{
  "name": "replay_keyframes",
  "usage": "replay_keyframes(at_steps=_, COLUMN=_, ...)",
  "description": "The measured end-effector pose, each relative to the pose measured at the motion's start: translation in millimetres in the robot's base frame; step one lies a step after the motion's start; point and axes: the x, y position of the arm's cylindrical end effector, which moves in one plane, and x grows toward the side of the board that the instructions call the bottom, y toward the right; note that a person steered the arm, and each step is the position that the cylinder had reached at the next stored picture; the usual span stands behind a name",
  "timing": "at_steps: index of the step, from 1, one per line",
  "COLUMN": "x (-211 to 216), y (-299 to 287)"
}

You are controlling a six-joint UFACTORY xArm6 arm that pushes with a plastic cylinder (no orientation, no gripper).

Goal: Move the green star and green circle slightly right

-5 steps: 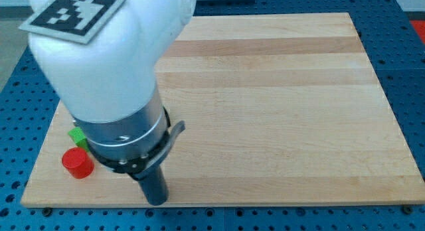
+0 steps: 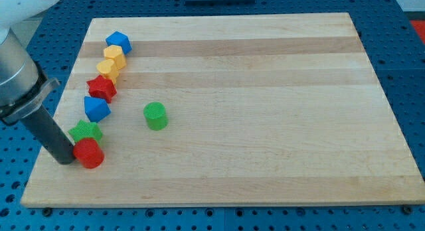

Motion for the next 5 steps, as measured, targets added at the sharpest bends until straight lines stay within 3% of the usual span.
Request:
replay_keyframes(at_steps=2, x=-17, y=-8)
replay_keyframes(at_steps=5, x=-46, y=41)
